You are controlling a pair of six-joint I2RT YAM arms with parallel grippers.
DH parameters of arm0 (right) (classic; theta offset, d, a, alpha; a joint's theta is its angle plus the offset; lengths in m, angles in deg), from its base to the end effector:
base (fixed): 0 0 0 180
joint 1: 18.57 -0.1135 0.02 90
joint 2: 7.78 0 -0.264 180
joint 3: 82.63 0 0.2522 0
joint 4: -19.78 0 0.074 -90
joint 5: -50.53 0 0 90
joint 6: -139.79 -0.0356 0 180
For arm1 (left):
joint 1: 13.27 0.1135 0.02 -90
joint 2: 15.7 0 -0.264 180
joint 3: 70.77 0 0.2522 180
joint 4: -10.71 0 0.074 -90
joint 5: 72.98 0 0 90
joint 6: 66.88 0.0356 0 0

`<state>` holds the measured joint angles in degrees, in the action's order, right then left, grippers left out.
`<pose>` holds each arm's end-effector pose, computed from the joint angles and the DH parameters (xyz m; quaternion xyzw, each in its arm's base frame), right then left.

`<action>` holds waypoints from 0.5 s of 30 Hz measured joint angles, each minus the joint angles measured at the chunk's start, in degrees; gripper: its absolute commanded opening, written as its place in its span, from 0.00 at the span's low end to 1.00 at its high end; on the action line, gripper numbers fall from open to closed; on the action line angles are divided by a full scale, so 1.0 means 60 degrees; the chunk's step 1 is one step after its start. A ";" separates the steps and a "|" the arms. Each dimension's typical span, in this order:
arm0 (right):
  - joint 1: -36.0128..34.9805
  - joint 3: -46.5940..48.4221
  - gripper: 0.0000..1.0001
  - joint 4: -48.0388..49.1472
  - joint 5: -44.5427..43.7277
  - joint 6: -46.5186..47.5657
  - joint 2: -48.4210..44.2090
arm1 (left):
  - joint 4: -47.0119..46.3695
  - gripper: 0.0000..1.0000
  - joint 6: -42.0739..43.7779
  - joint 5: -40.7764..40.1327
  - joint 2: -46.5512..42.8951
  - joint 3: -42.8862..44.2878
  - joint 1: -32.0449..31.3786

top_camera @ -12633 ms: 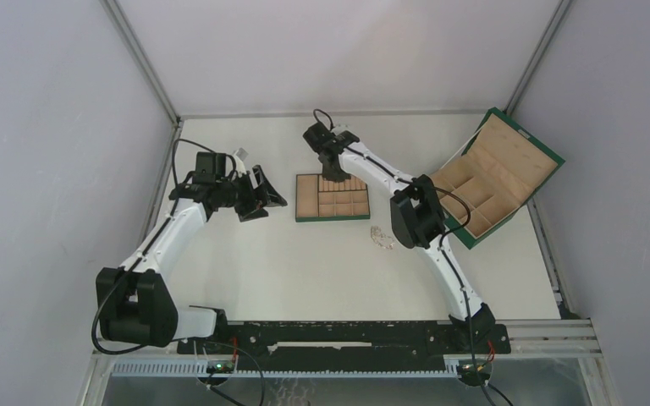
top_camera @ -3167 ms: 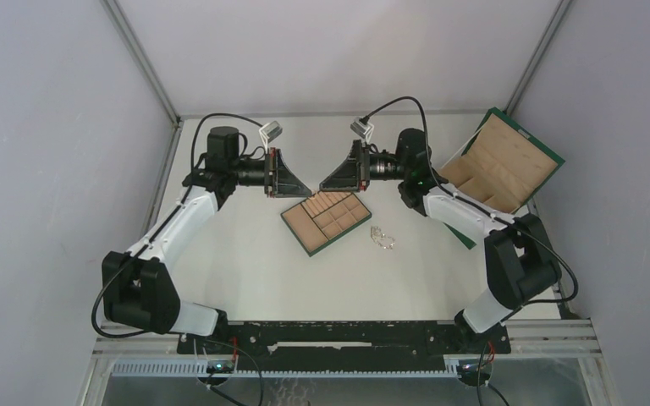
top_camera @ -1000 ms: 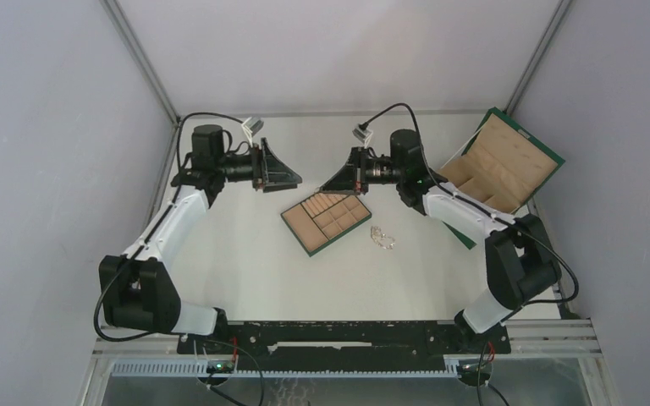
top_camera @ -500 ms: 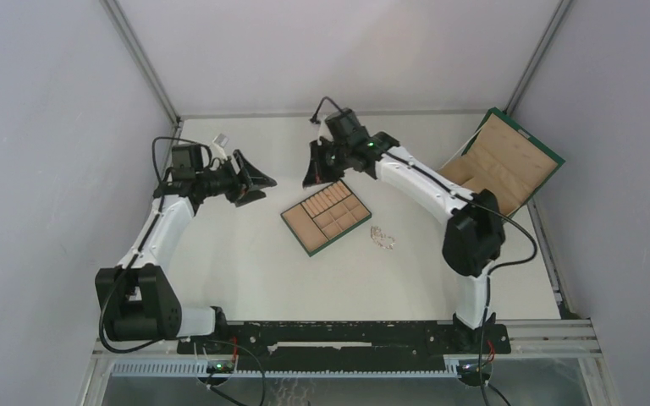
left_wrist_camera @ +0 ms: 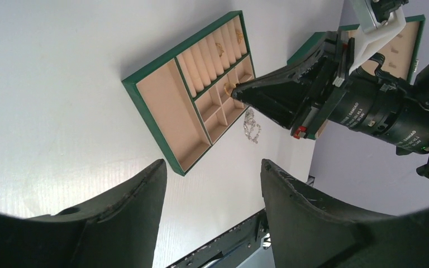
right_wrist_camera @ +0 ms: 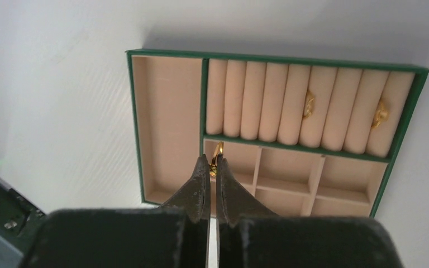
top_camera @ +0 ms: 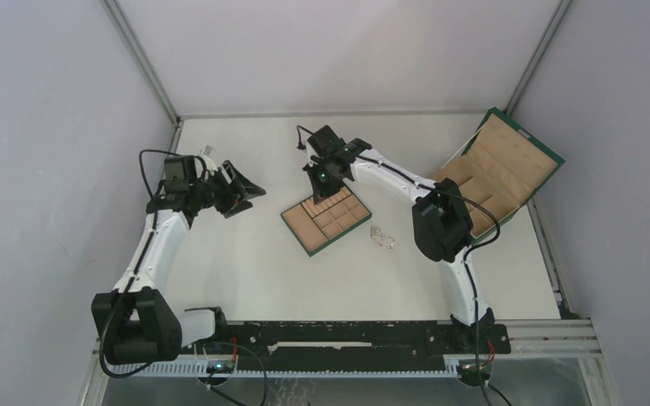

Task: Organize the mixed jewelry

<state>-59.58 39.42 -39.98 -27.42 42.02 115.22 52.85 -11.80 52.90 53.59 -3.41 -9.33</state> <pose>0.3492 0.3135 0.2358 -0.3006 0.9144 0.1963 0.1871 0.2534 -0.0035 0.2804 -0.1781 0.8661 -0.3724 0.2820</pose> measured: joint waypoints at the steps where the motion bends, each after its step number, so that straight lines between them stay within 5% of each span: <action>1: 0.0000 0.0109 0.00 -0.0004 -0.0069 0.0102 0.0124 | 0.0025 0.67 0.0004 -0.0029 0.0000 -0.0029 0.0000; 15: 0.0000 0.0721 0.00 0.0058 -0.0499 0.0750 0.1271 | 0.0138 0.66 0.0102 -0.0055 0.0000 -0.0102 0.0000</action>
<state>-59.58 43.75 -39.63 -30.41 46.52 122.85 53.68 -11.19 52.58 53.59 -4.02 -9.33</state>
